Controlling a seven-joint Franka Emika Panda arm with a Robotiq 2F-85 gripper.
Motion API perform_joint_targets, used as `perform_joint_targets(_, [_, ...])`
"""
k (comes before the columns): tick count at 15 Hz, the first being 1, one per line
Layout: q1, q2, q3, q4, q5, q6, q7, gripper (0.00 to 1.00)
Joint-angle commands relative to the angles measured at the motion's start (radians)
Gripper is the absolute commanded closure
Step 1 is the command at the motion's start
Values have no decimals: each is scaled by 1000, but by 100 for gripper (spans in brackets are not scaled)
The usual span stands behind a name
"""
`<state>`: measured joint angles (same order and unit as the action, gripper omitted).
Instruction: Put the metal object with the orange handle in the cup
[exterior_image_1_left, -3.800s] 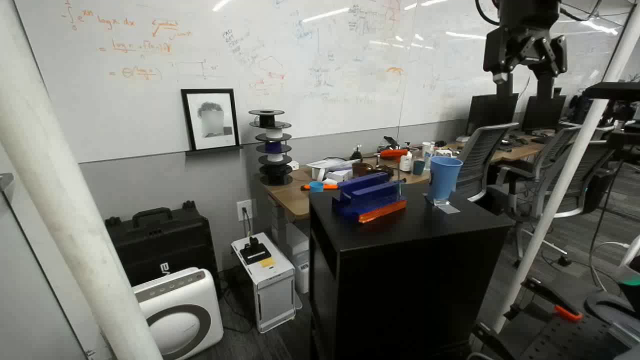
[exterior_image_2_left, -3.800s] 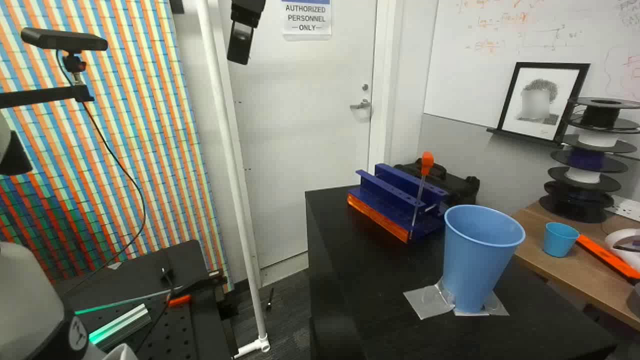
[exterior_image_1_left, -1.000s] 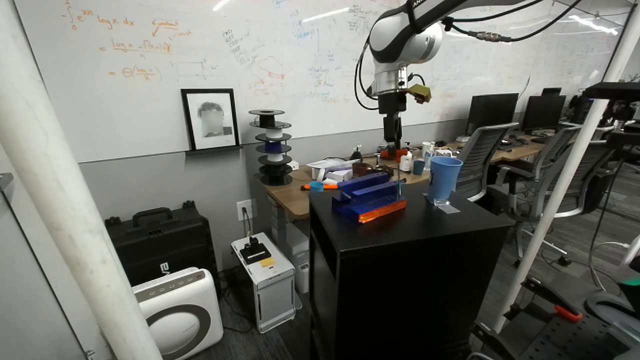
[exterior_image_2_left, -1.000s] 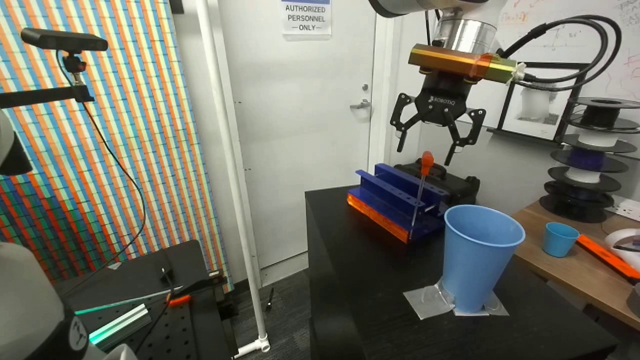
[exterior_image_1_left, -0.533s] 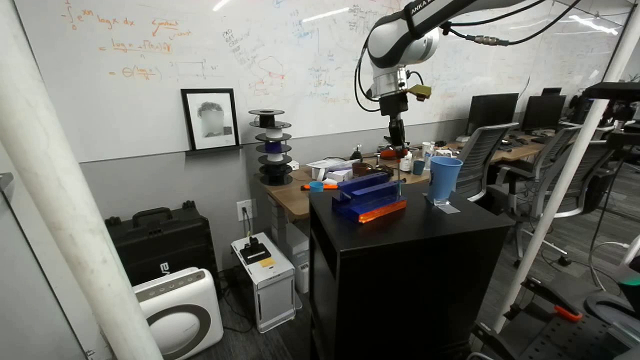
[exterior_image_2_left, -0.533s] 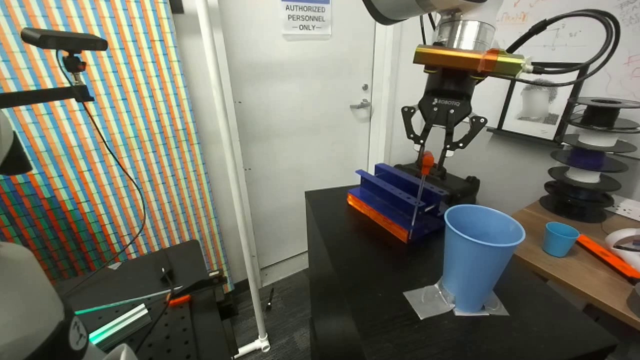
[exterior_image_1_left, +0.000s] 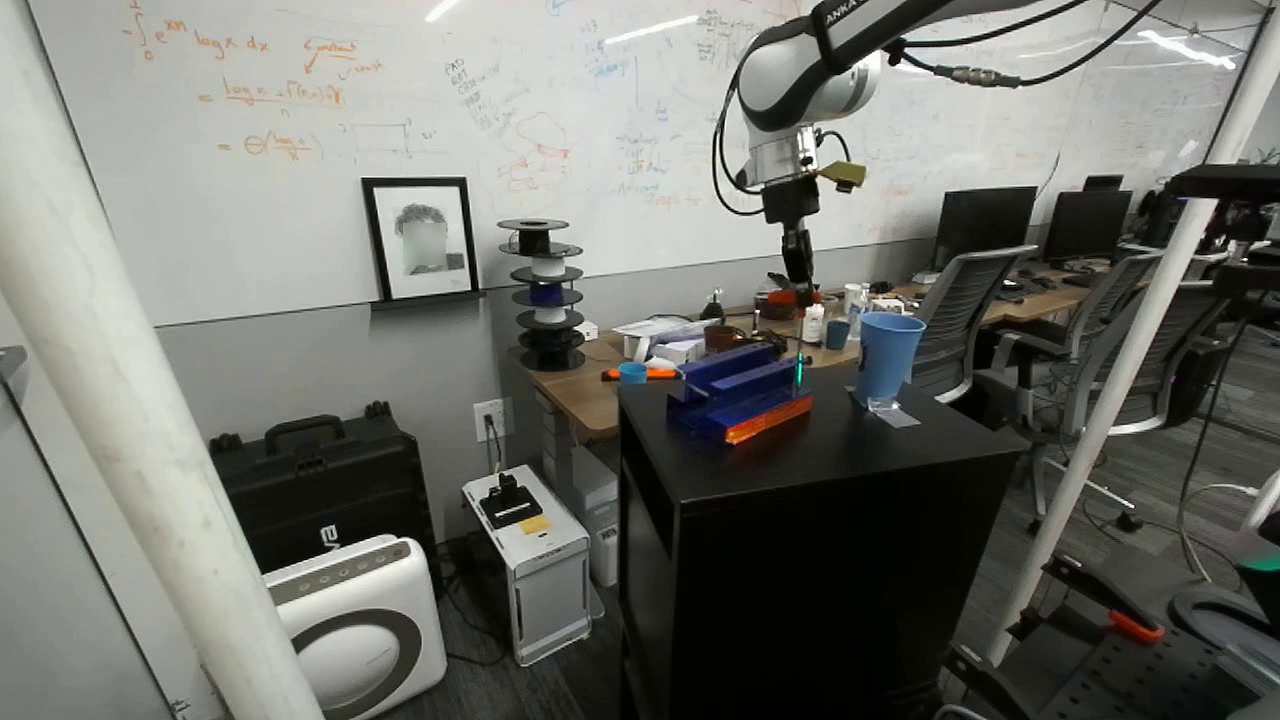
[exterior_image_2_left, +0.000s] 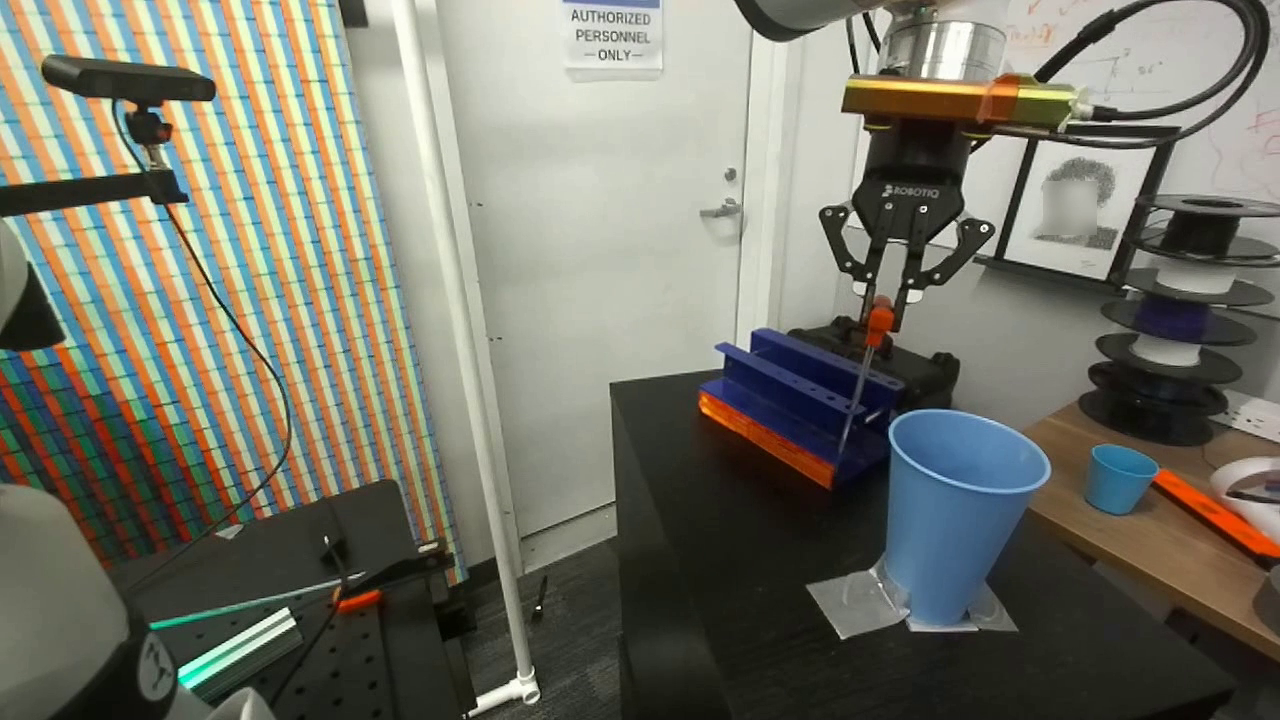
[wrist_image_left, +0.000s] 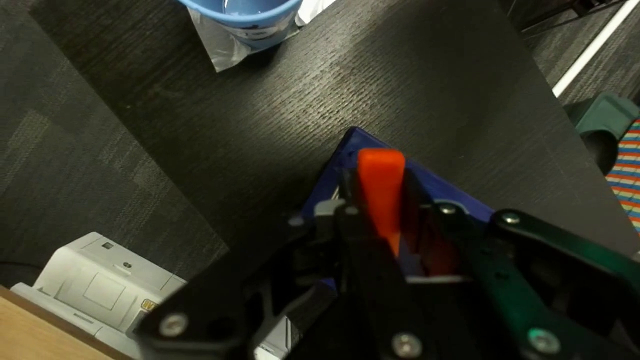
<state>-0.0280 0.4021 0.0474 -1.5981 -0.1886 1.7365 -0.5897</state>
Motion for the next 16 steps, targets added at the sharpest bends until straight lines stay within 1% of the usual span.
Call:
perform_joint_targets(1, [5,-46,5,22,-1,-26,17,90])
perform_joint_targets(9, [13,-214,15,1,38,-45,48,90])
perform_joint_targets(12, [13,-280,-1,4,13,-42,110,91])
perform_joint_targets(16, [-6,-349,-43,-12,-21,-41,207,91])
